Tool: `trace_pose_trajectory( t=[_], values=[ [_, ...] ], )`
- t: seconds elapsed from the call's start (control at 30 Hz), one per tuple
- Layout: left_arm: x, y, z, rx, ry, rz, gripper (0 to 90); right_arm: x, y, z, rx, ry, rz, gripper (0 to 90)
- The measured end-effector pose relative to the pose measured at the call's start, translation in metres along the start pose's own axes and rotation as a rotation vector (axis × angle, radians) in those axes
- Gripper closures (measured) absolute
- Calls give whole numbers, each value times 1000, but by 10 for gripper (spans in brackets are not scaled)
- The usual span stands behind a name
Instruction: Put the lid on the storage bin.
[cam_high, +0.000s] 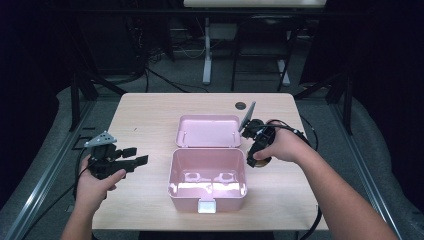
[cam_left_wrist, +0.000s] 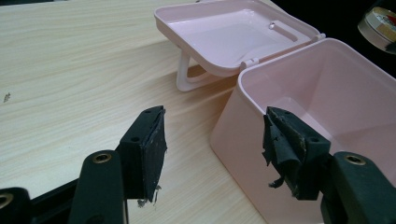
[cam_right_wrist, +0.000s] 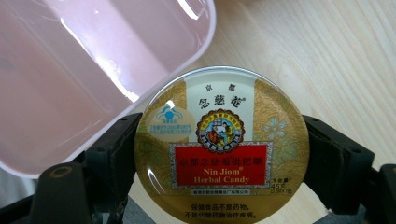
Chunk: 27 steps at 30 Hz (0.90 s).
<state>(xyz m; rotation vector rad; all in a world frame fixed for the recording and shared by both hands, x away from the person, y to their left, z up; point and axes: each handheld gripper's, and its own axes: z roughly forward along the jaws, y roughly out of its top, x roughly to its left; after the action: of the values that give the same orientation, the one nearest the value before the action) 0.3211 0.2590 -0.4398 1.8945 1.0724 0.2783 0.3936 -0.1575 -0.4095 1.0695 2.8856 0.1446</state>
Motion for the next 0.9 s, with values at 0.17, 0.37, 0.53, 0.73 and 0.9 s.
trace_pose_trajectory(
  t=[0.17, 0.37, 0.53, 0.73, 0.9],
  values=[
    [1, 0, 0, 3, 0, 2, 392, 6, 3, -5, -3, -5, -32, 198],
    [0, 0, 0, 3, -2, 0, 392, 14, 5, -9, -26, -2, -113, 198],
    [0, 0, 0, 4, -1, 2, 392, 18, 6, -12, -35, -2, -172, 198],
    [1, 0, 0, 5, 0, 2, 392, 28, 10, -16, -26, -3, -218, 198],
    [0, 0, 0, 4, -1, 2, 393, 38, 16, -18, -27, -2, -277, 198]
  ],
)
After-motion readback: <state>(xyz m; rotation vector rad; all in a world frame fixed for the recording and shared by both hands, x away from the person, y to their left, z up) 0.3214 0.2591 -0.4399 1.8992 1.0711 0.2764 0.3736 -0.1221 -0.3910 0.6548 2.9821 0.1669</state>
